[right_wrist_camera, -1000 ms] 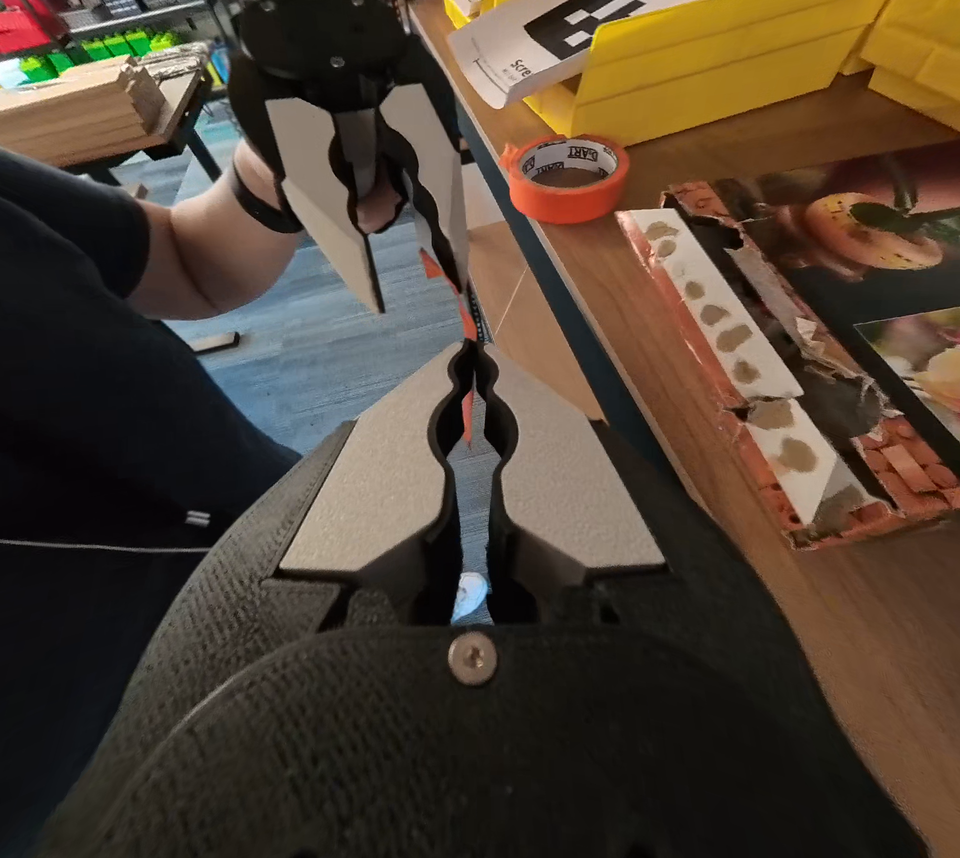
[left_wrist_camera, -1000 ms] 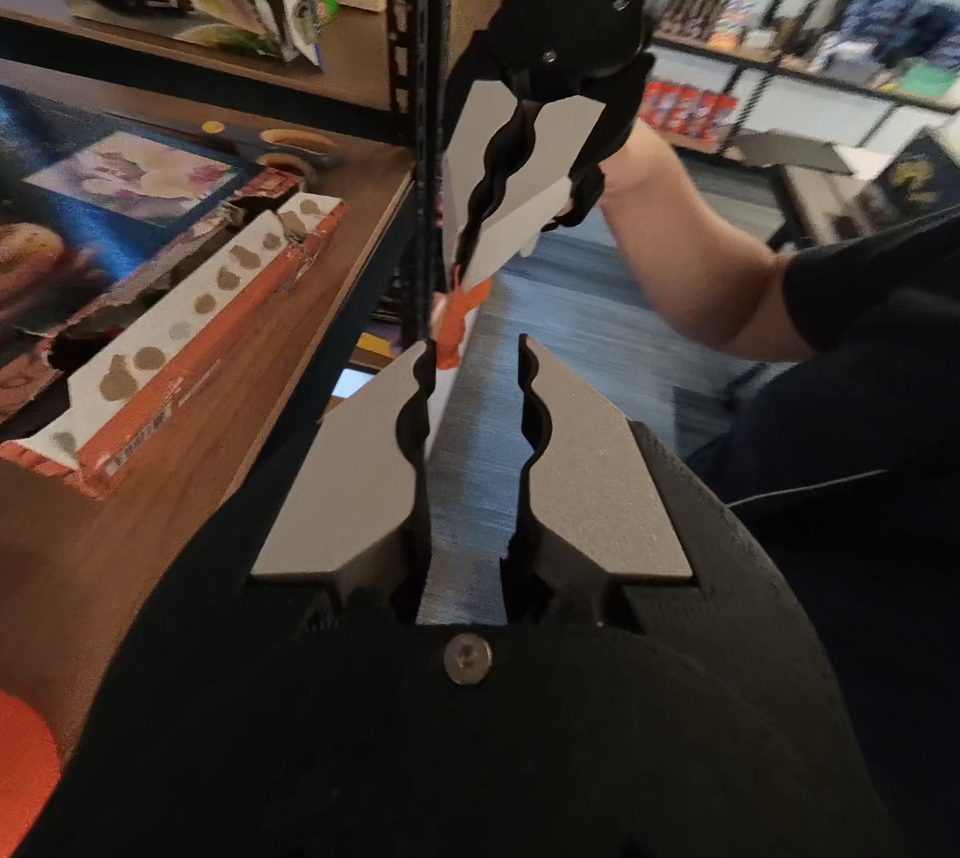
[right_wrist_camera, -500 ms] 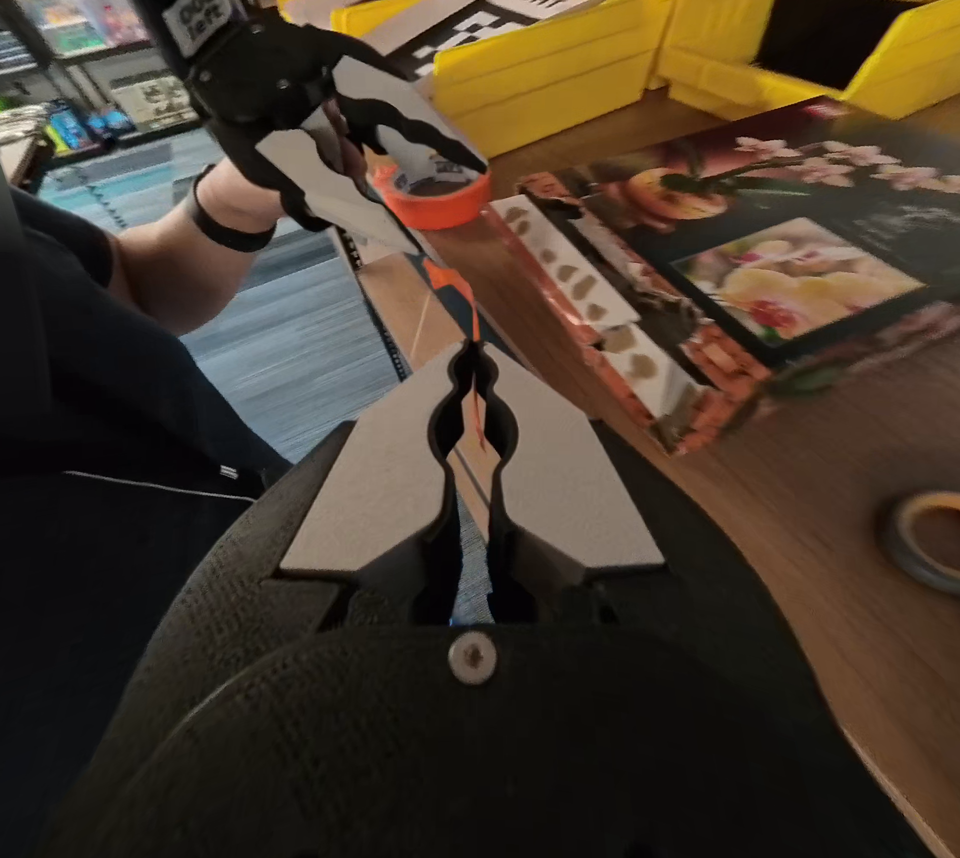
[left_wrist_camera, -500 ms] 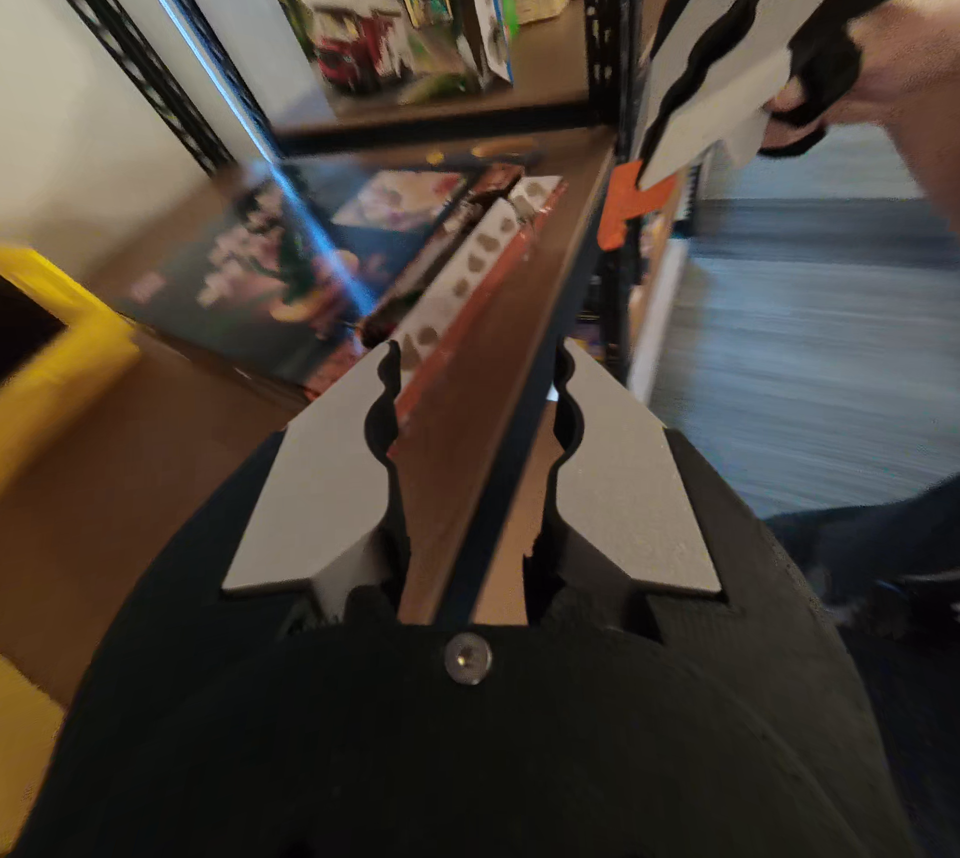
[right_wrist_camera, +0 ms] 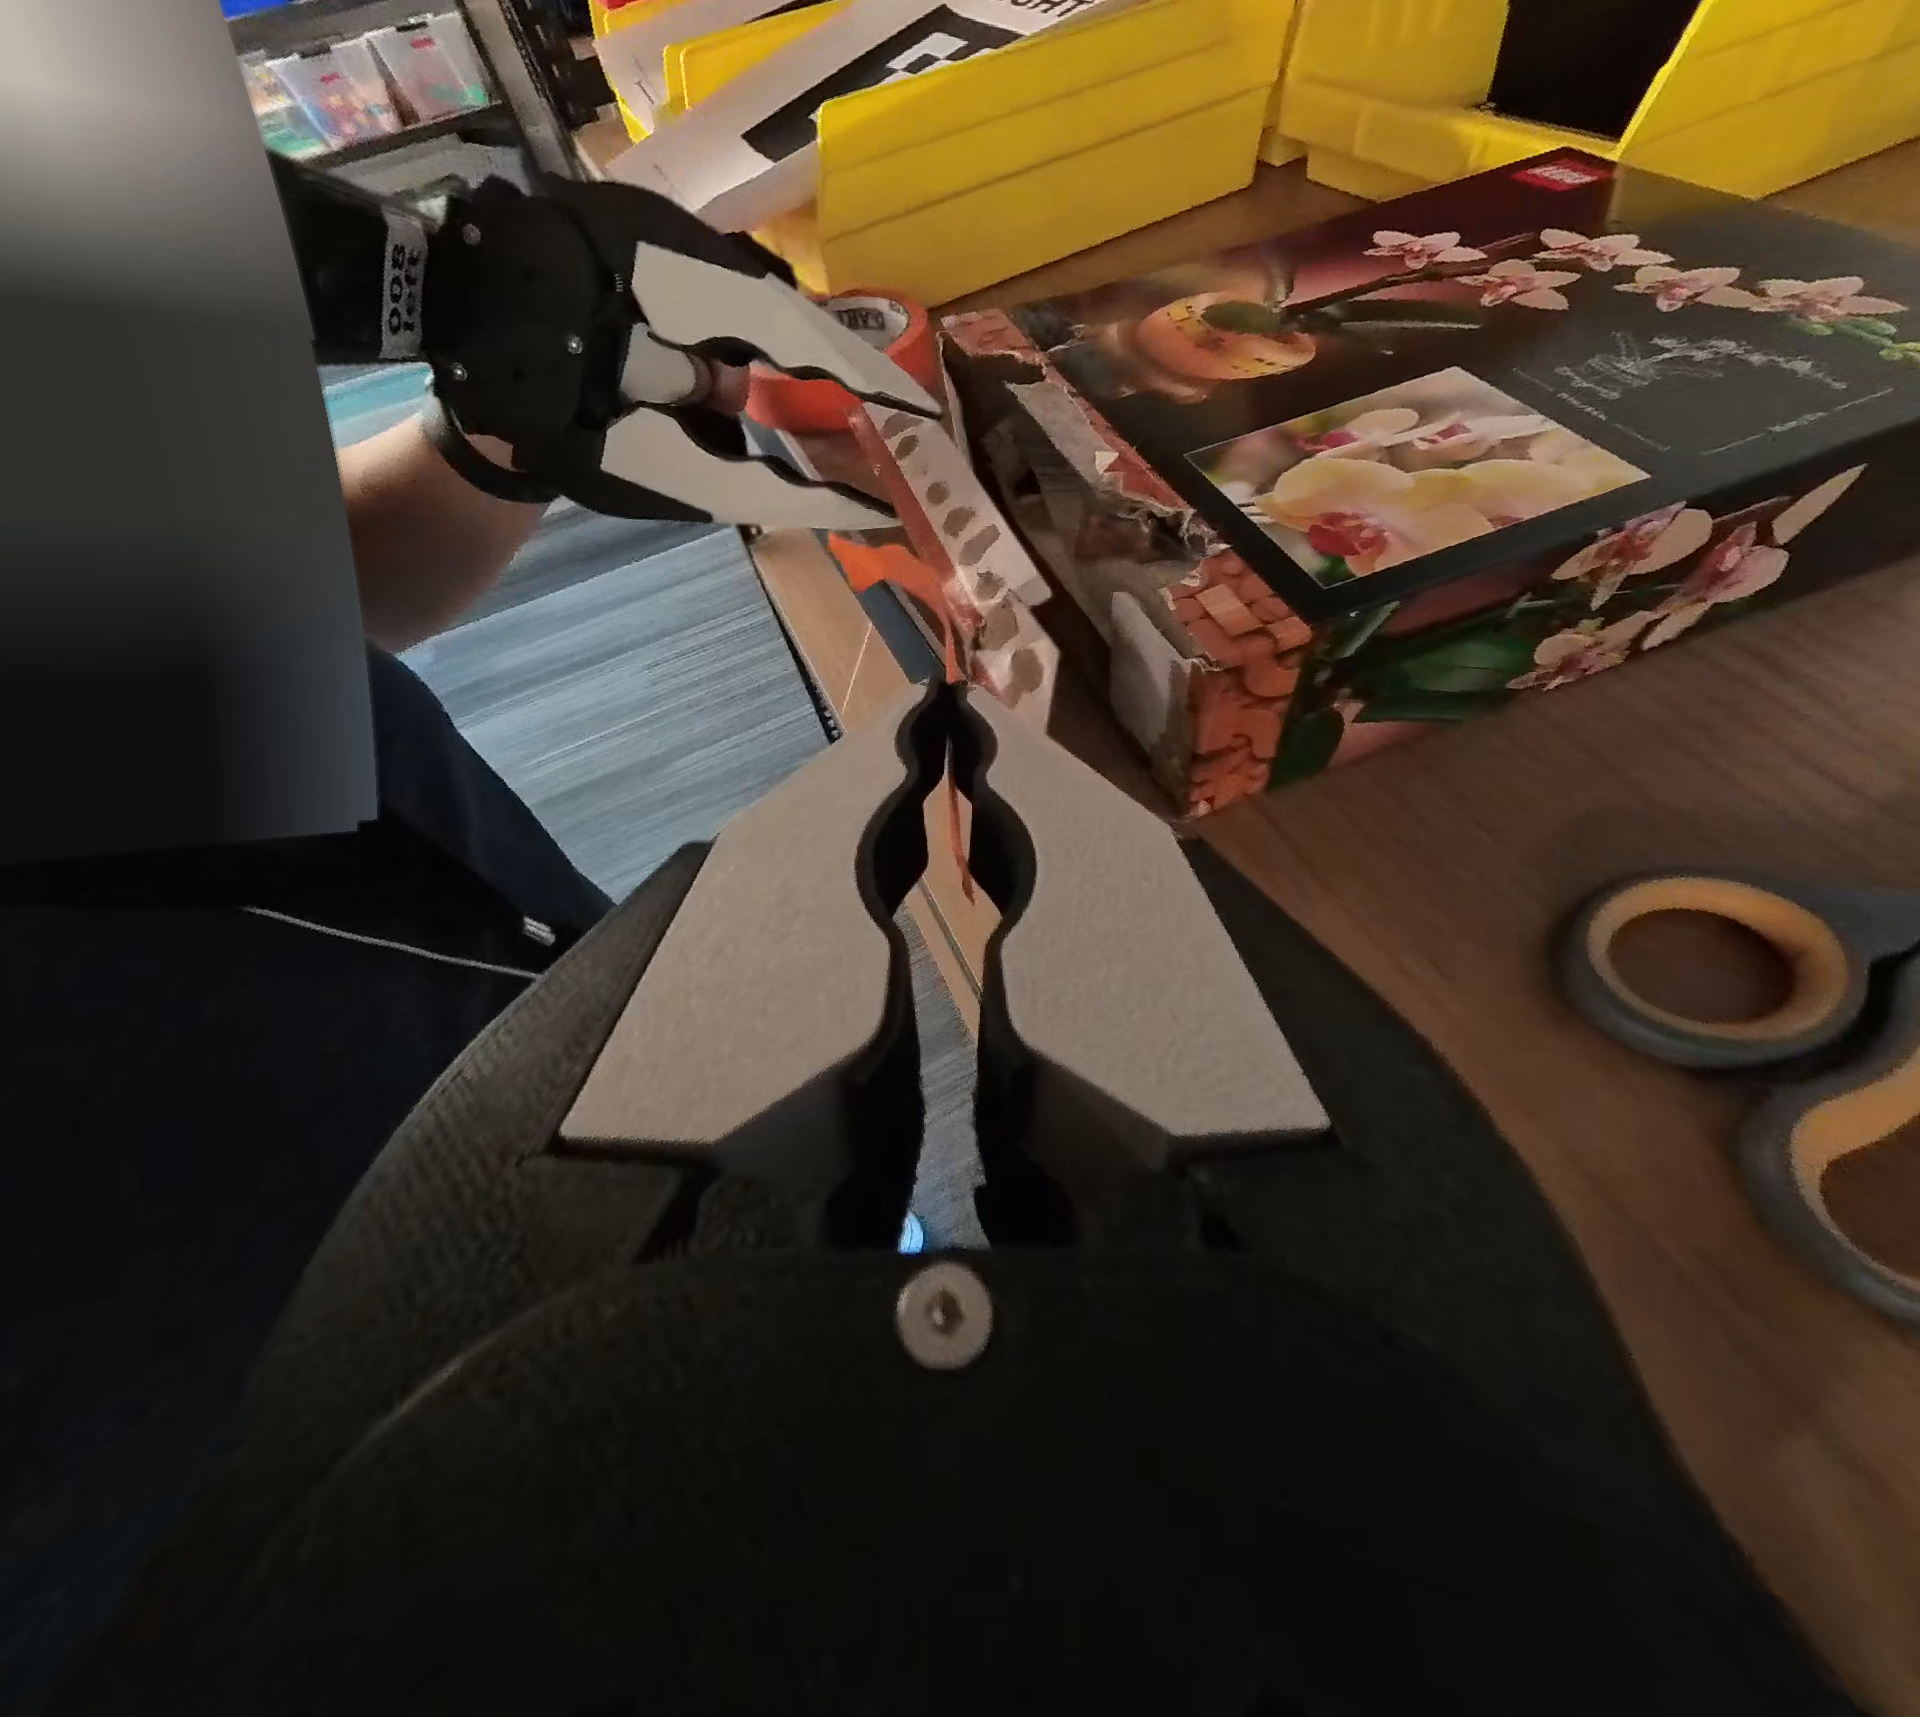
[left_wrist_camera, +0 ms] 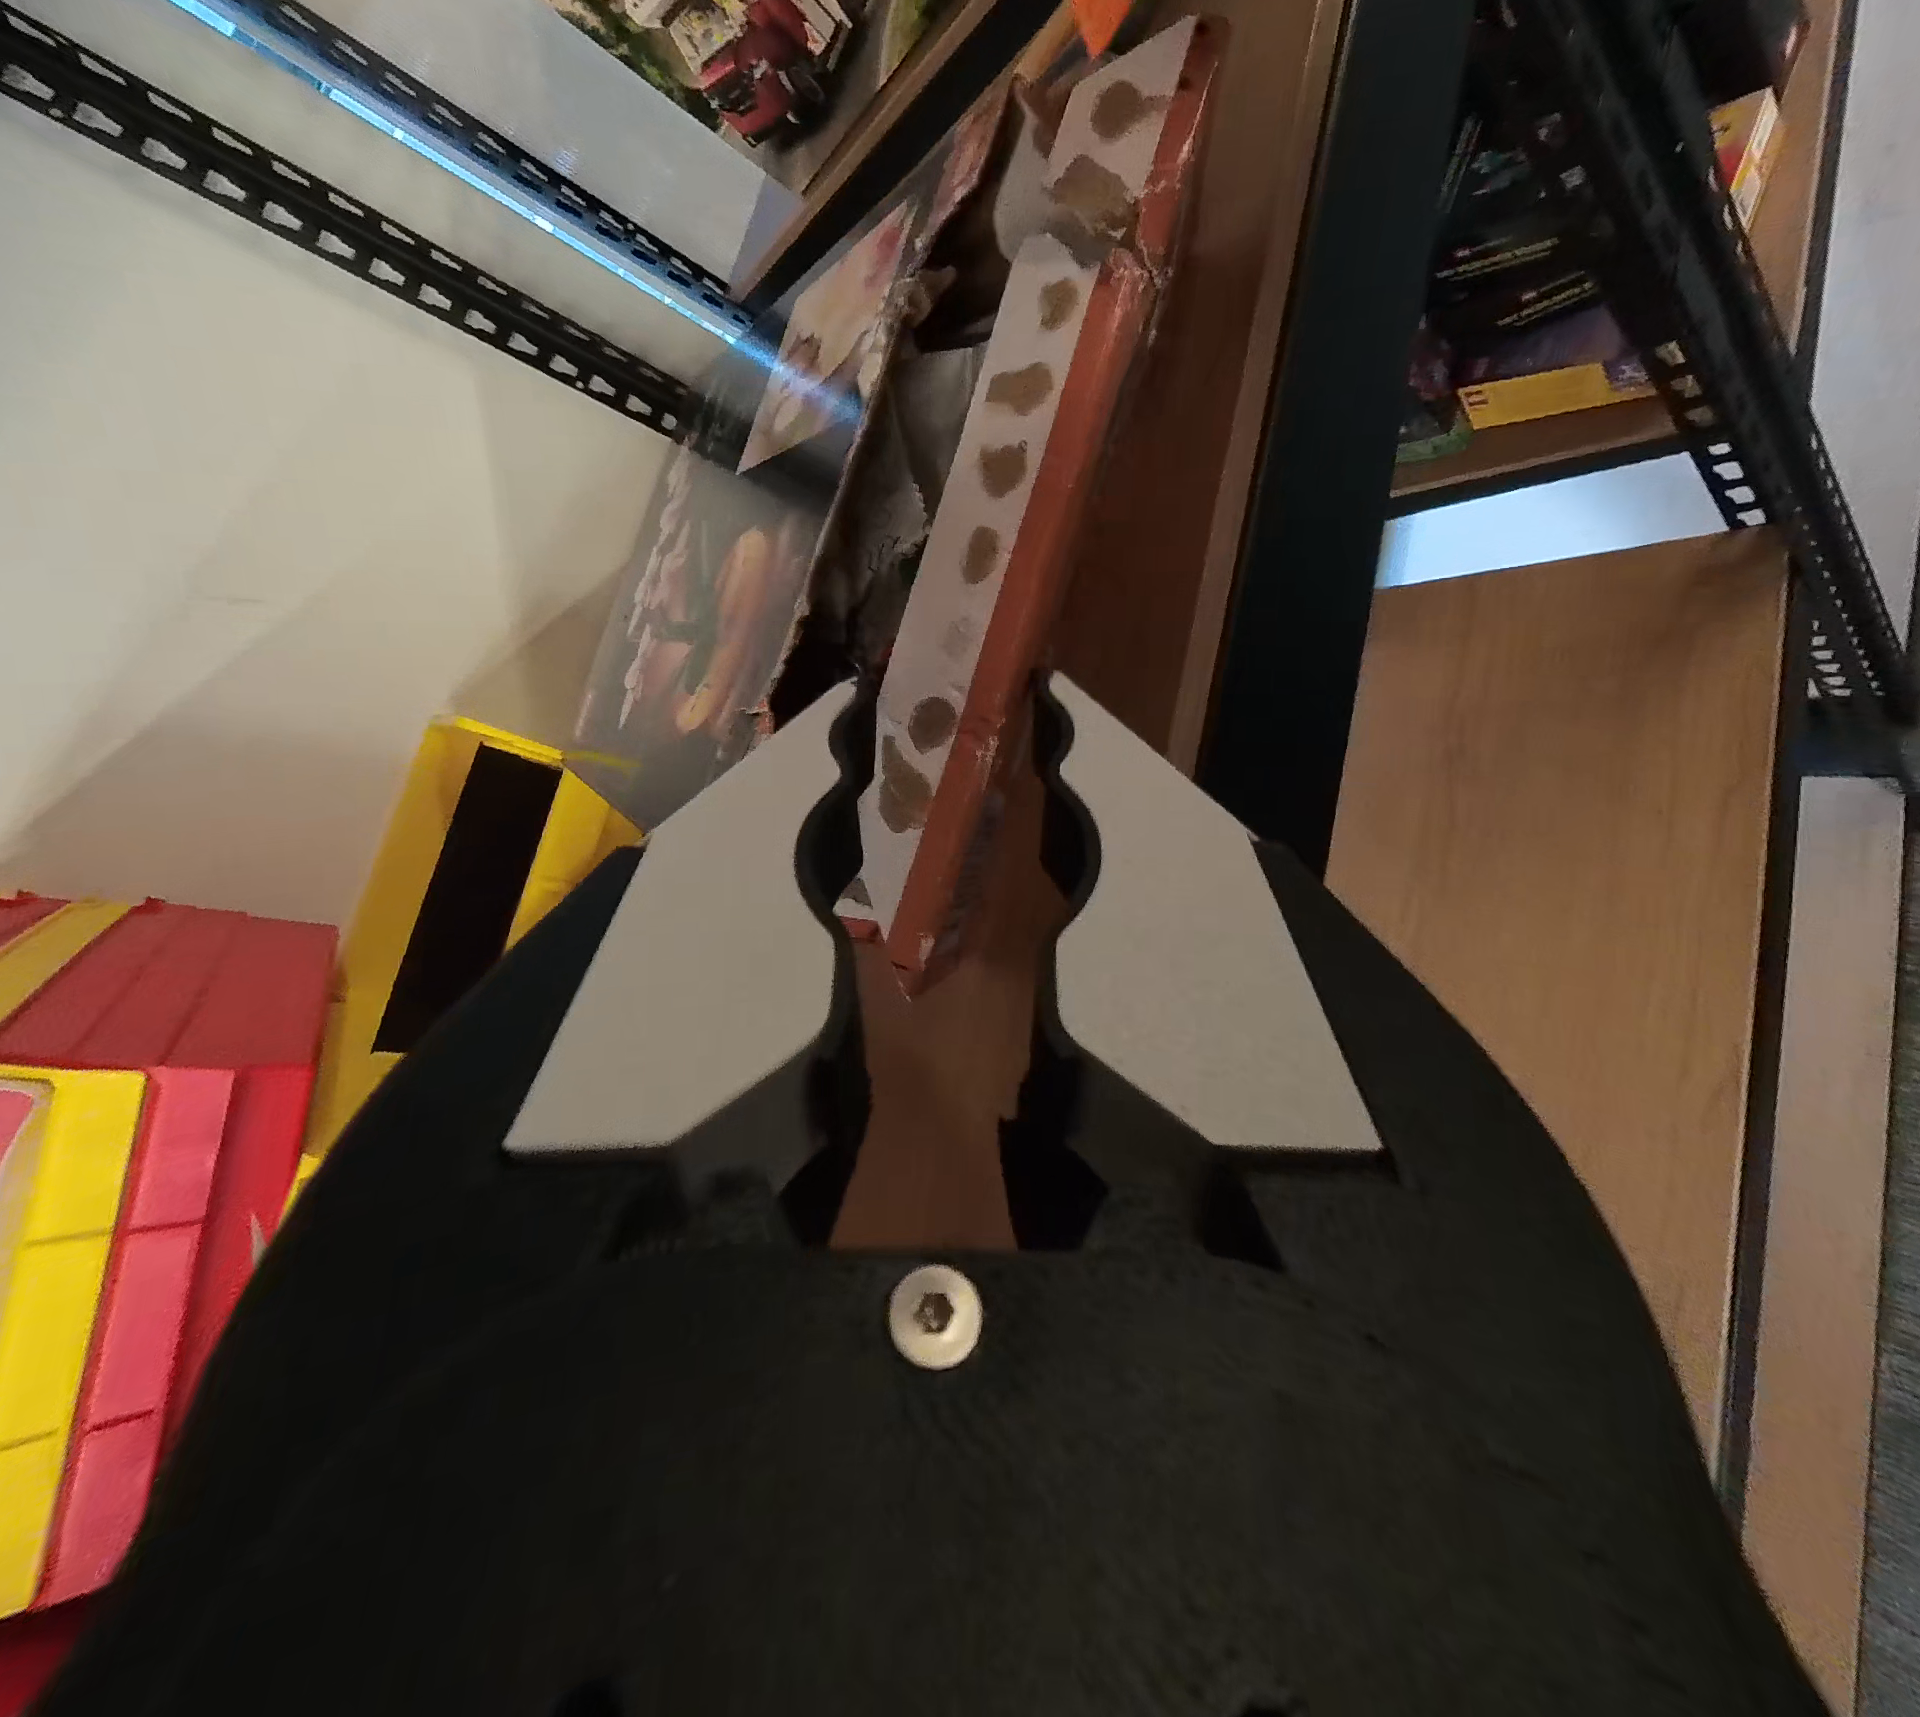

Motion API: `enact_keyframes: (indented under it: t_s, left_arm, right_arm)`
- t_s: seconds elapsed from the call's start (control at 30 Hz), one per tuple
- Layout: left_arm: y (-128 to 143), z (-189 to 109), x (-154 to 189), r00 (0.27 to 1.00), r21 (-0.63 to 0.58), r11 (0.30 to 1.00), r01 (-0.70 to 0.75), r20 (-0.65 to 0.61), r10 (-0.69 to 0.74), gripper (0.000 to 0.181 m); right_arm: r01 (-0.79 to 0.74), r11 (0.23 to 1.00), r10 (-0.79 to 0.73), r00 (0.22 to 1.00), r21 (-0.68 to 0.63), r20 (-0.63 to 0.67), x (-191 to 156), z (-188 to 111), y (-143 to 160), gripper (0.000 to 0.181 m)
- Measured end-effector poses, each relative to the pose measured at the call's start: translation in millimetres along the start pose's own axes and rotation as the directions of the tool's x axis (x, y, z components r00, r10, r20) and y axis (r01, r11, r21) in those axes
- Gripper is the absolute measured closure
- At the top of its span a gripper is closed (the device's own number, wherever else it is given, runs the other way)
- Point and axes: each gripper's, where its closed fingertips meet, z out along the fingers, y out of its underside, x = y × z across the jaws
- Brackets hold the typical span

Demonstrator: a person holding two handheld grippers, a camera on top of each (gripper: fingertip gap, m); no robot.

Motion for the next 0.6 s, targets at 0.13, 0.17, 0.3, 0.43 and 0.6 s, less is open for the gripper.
enact_keyframes:
  t_s: [0.13,0.17,0.3,0.43,0.6]
  left_arm:
    - [4,5,-2,0.999,-0.054,0.998,-0.041,0.013,0.042,0.154]
    - [4,6,-3,0.999,-0.063,0.997,-0.048,0.017,0.05,0.154]
    - [5,11,-7,1.0,-0.088,0.996,-0.013,-0.013,0.011,0.153]
    - [6,13,-9,0.996,-0.118,0.992,0.045,-0.077,-0.055,0.152]
    - [5,15,-11,0.983,-0.152,0.985,0.08,-0.151,-0.103,0.151]
  right_arm:
    - [0.024,1.0,-0.023,0.999,-0.013,0.037,2,1,-1,0.181]
    - [0.033,0.999,-0.032,0.999,-0.013,0.044,2,3,-2,0.181]
    - [0.079,0.996,-0.077,0.995,-0.03,0.068,-2,13,-6,0.181]
    - [0.141,0.987,-0.138,0.989,-0.073,0.053,-1,28,-9,0.181]
    - [0.201,0.969,-0.206,0.978,-0.145,-0.018,11,42,-9,0.181]
